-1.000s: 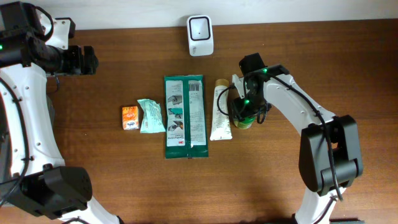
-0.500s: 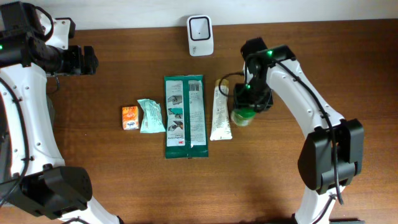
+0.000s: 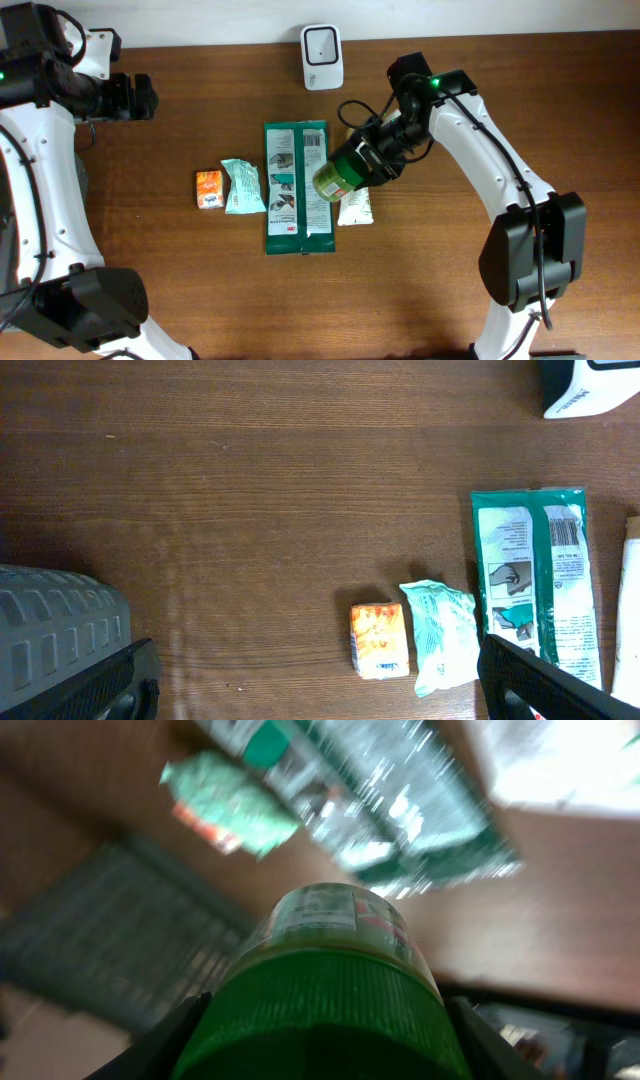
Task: Scan the item barcode
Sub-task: 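Lift the green jar with the right gripper up to the scanner, then carry the green jar right and lower it onto the table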
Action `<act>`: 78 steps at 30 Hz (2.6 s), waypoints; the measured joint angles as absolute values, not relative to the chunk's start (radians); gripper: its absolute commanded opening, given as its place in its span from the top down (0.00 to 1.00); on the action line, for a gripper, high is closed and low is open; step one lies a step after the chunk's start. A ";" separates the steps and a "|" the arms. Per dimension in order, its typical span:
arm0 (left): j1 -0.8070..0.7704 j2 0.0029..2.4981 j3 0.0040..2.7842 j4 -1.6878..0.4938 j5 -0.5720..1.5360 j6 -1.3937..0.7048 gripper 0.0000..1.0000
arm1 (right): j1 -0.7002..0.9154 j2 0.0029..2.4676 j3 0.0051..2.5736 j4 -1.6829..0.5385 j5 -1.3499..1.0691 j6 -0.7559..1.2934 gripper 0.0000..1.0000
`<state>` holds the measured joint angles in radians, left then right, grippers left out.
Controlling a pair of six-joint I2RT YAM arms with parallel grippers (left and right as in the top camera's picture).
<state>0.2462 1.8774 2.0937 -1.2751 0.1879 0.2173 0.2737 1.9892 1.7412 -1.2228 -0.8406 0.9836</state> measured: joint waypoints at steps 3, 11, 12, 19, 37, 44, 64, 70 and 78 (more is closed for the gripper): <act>0.246 1.877 2.094 -1.275 0.188 0.217 0.01 | 0.274 1.989 1.741 -1.218 -0.930 1.007 0.62; 0.246 1.877 2.094 -1.275 0.188 0.217 0.01 | 0.274 1.989 1.741 -1.205 -0.972 1.021 0.61; 0.246 1.877 2.094 -1.275 0.188 0.217 0.01 | 0.274 1.989 1.741 -1.199 -0.962 1.021 0.61; 0.246 1.877 2.094 -1.275 0.188 0.217 0.01 | 0.274 1.989 1.741 -1.158 -0.596 0.929 0.62; 0.246 1.877 2.094 -1.275 0.188 0.217 0.01 | 0.295 1.989 1.744 -0.361 -0.167 0.286 0.66; 0.246 1.877 2.094 -1.274 0.188 0.217 0.01 | 0.371 2.008 1.745 0.028 0.023 0.277 0.69; 0.246 1.877 2.094 -1.275 0.188 0.217 0.01 | 0.381 2.365 1.748 0.521 0.064 0.201 0.60; 0.246 1.877 2.094 -1.275 0.188 0.217 0.01 | 0.381 2.365 1.748 0.525 0.064 0.198 0.60; 0.246 1.877 2.094 -1.275 0.188 0.217 0.01 | 0.381 2.365 1.749 0.468 0.052 0.174 0.60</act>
